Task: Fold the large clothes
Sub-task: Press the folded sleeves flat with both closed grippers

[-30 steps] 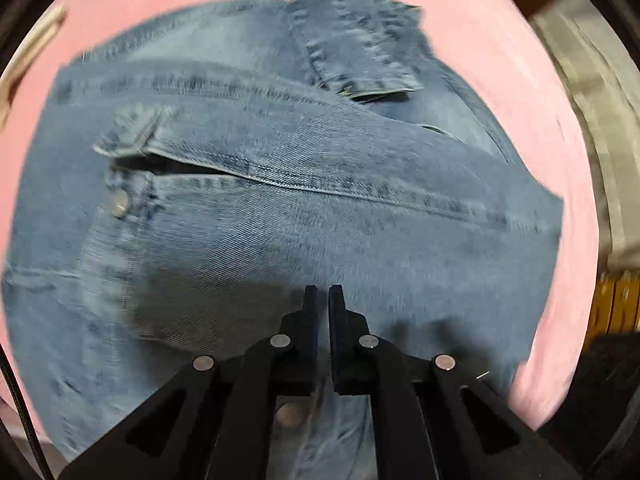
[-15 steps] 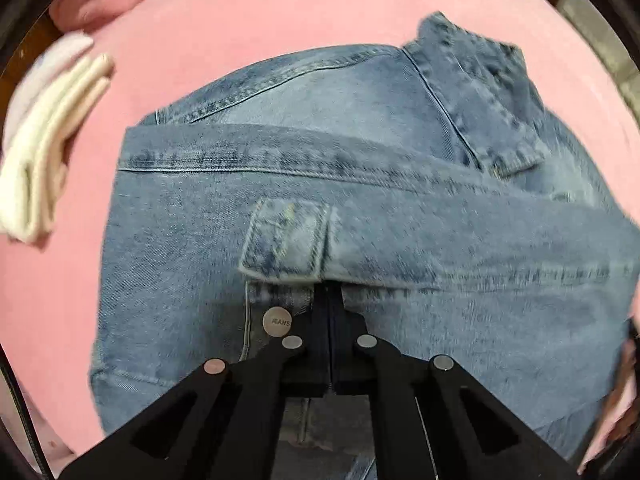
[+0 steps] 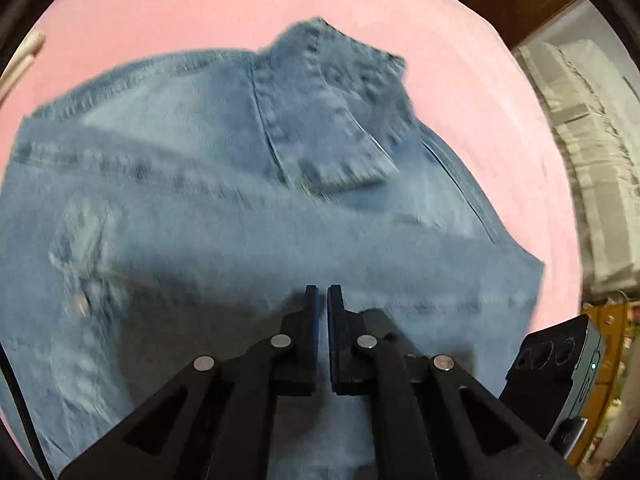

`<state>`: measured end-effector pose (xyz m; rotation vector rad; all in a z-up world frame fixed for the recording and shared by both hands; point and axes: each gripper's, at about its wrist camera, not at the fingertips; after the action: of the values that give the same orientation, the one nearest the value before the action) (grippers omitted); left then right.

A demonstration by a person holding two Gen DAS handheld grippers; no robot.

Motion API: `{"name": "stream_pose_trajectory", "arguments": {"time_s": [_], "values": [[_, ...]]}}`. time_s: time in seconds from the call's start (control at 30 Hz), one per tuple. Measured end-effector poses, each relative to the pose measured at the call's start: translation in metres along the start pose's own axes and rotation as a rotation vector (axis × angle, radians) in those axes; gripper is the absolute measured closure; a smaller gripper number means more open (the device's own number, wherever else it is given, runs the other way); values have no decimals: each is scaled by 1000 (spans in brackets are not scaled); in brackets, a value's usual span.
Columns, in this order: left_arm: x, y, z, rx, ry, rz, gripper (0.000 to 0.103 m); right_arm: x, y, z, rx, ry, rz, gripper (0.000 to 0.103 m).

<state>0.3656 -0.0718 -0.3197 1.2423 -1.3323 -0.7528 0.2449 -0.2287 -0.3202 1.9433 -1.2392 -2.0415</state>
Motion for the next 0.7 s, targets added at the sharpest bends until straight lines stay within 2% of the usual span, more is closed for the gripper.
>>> {"name": "stream_pose_trajectory", "arguments": {"time_s": [0.07,0.13,0.17,0.27,0.3,0.33,0.37,0.4,0.43,0.5,0.57,0.7], "values": [[-6,-3,-16,9,-1,-49,102,1,-9,-5,-16,14,-29,103],[-26,-1,-27,0,0,-70,102,2,-10,-13,-18,85,11,103],[-31,-1,-29,5,4,-71,102,8,1,-19,14,126,48,103],[-53,10,-36,76,29,-192,102,40,52,-51,199,109,167,103],[-69,14,-39,92,61,-241,102,58,76,-62,296,58,297,103],[-81,15,-41,91,87,-222,102,78,98,-72,374,3,306,103],[-95,16,-43,74,128,-133,102,102,124,-81,448,-71,283,103],[-103,16,-44,65,150,-86,102,110,135,-87,472,-90,308,103],[-105,15,-44,60,149,-69,102,113,143,-94,481,-77,360,103],[-97,11,-44,54,88,-105,102,109,147,-106,454,0,512,103],[-85,2,-46,55,29,-154,102,107,146,-110,427,13,534,103],[-76,-1,-48,56,-3,-184,102,89,149,-100,468,10,574,103]]}}
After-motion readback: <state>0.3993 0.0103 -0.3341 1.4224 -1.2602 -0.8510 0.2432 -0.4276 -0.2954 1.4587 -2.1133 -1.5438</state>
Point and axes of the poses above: each gripper's, at about its wrist camera, not at the fingertips, and y roughly against the way its jaws point, x to its right, z to its underside, and after that the axes turned 2 degrees about y, right-handed
